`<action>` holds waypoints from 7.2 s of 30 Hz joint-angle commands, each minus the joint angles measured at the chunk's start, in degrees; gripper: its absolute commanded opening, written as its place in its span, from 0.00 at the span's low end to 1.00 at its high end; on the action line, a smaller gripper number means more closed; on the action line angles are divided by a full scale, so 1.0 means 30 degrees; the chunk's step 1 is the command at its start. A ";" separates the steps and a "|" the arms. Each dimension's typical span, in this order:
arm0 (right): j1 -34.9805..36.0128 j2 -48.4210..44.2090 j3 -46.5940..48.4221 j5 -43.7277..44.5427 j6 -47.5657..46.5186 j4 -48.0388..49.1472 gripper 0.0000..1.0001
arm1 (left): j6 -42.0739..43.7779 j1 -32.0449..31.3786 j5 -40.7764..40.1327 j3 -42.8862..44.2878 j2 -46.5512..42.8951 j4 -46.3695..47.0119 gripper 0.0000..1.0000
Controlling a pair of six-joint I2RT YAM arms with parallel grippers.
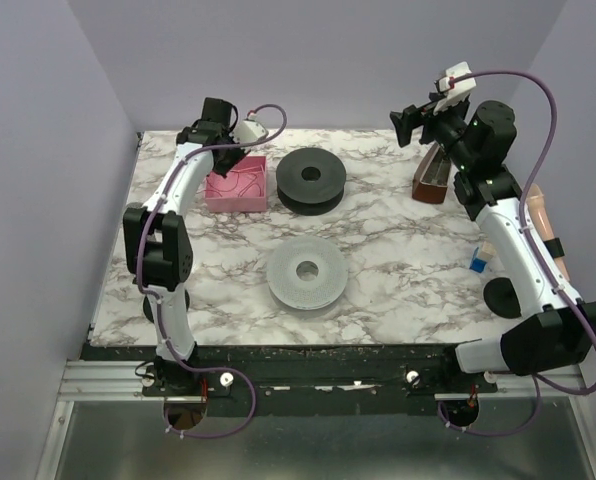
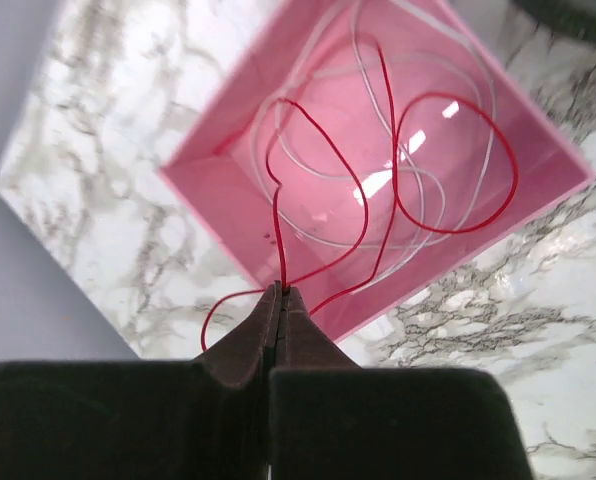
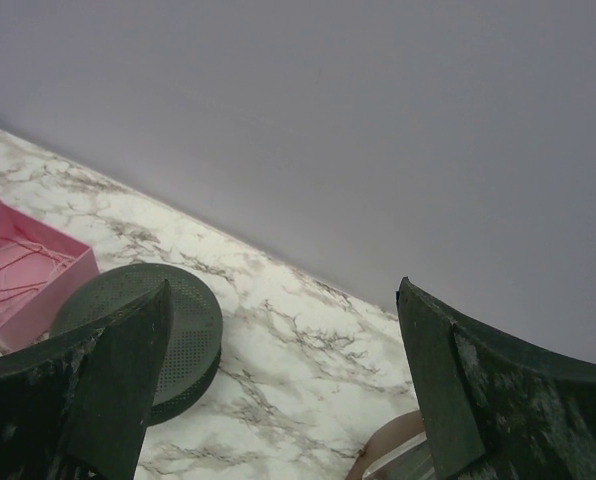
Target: Wrap the cables
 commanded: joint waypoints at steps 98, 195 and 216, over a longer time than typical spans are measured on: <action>1.0503 0.3309 0.8532 -0.2441 0.1531 -0.3566 0.01 | -0.3549 -0.3170 1.1744 0.3831 -1.1839 -0.6064 0.58; 0.2593 0.2700 0.2568 -0.5569 0.1763 -1.1017 0.88 | -1.7309 -0.3818 1.9889 -0.5752 -1.2746 0.1638 0.00; 1.2784 -0.6746 -0.7138 -0.0449 -1.1909 -0.0669 0.83 | -2.1801 -0.3111 1.6464 -0.6428 -1.2629 0.3226 0.00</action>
